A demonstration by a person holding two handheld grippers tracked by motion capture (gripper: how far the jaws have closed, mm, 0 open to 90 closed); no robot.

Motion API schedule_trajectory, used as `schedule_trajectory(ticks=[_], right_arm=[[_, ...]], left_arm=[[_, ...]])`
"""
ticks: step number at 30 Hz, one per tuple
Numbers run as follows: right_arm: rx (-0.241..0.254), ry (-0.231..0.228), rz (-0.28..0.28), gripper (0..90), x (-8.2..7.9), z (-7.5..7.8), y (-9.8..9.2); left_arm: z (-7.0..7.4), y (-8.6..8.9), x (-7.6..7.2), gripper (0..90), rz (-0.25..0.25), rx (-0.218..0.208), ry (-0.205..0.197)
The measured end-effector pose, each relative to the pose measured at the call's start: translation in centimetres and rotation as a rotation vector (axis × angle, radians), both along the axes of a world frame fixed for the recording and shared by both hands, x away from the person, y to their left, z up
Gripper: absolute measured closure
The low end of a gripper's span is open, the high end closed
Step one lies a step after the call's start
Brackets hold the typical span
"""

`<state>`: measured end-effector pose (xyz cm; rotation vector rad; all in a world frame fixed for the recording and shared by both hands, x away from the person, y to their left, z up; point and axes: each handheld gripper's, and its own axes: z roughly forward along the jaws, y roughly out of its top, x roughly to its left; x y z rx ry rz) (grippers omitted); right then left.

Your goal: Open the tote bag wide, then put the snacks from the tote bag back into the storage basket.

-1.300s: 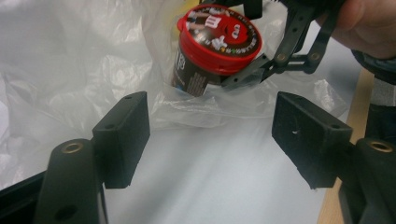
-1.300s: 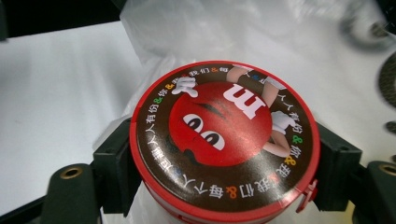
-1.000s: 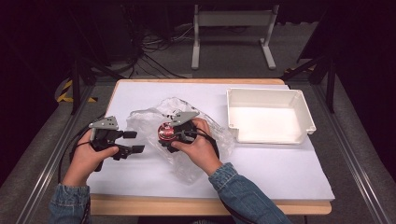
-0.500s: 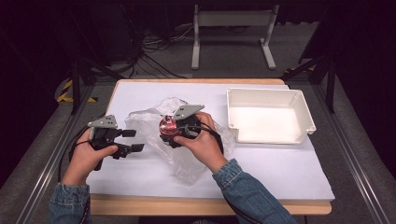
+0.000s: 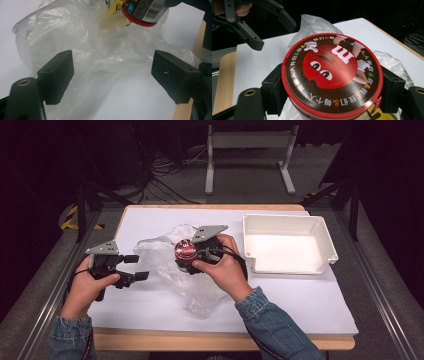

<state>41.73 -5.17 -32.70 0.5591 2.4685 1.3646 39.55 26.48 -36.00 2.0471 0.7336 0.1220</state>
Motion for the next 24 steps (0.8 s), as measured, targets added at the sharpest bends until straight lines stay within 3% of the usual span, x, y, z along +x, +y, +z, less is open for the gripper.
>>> schedule_trajectory(ticks=[24], right_arm=[[0.010, 0.025, 0.008, 24.8, 1.4, 3.0, -4.4]], left_arm=[[0.4, 1.2, -0.2, 15.1, 0.049, -0.015, -0.017]])
